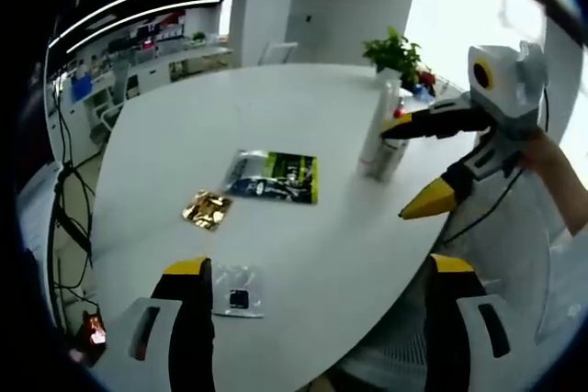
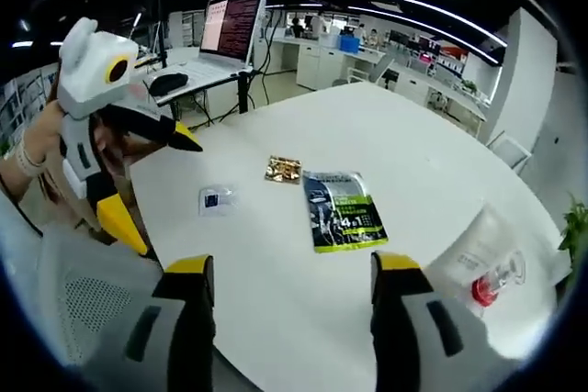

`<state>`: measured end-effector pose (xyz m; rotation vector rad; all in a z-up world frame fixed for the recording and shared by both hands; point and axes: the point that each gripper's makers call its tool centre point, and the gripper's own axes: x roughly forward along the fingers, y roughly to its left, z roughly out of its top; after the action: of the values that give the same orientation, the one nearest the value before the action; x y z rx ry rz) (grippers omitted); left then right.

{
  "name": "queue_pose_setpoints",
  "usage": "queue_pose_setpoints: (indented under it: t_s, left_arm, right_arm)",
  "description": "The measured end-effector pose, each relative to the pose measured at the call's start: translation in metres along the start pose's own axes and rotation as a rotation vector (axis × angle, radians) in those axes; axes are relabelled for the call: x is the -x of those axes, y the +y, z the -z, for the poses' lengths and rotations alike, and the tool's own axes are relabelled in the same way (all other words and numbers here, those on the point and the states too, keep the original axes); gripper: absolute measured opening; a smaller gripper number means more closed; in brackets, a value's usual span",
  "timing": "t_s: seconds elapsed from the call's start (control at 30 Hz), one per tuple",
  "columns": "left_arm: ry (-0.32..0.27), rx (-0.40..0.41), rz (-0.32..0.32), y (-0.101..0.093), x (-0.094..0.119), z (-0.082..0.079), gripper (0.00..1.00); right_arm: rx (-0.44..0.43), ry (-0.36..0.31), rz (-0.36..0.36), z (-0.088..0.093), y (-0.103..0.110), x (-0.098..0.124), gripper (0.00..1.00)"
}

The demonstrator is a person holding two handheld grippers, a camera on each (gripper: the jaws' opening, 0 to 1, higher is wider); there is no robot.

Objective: Arrange the skincare products in the storage area until every visible bottle or jar stands upright without overlapping.

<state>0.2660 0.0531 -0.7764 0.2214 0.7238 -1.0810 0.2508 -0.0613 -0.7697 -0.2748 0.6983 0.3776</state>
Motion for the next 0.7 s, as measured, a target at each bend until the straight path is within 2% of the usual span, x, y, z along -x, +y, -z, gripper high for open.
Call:
queue_pose_setpoints:
  t_s: [0.5, 0.7]
  left_arm:
    - [0.012, 0.016, 0.008, 0.008, -0.004, 0.007, 0.91]
    - [0.020, 0.027, 0.011, 0.012, -0.007, 0.010, 0.91]
  right_arm:
    - [-0.002, 0.065, -0.035, 0.009, -0.004, -0.026, 0.81]
    - [-0.011, 0.081, -0.035, 0.007, -0.009, -0.038, 0.79]
